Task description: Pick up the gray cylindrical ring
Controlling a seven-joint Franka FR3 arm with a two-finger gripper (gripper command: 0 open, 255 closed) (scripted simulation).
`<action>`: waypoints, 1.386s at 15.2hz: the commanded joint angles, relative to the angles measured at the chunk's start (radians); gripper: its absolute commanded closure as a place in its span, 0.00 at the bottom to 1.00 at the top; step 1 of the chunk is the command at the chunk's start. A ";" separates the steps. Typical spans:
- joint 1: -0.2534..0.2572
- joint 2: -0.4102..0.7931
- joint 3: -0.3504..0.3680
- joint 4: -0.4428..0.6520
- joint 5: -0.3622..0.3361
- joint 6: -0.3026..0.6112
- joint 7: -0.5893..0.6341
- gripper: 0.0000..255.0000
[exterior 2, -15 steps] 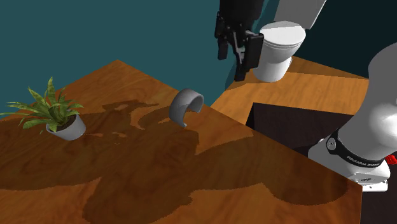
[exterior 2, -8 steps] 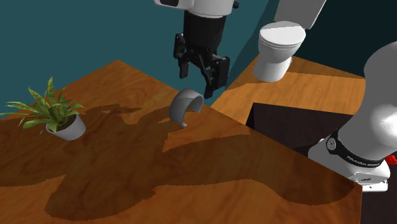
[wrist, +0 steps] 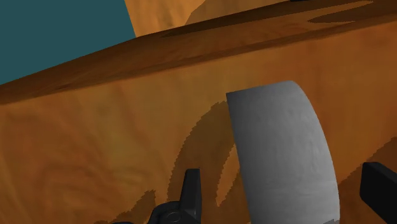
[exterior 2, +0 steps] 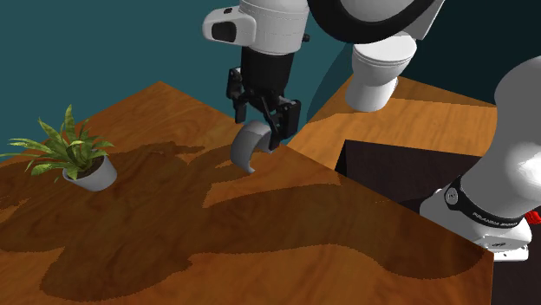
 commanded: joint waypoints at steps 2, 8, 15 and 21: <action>0.002 0.007 -0.001 -0.010 0.004 0.019 -0.003 0.00; 0.002 0.005 0.000 -0.013 0.003 0.019 -0.001 1.00; -0.002 -0.016 0.005 0.011 -0.007 -0.025 0.009 1.00; -0.007 -0.055 0.015 0.060 -0.023 -0.111 0.029 1.00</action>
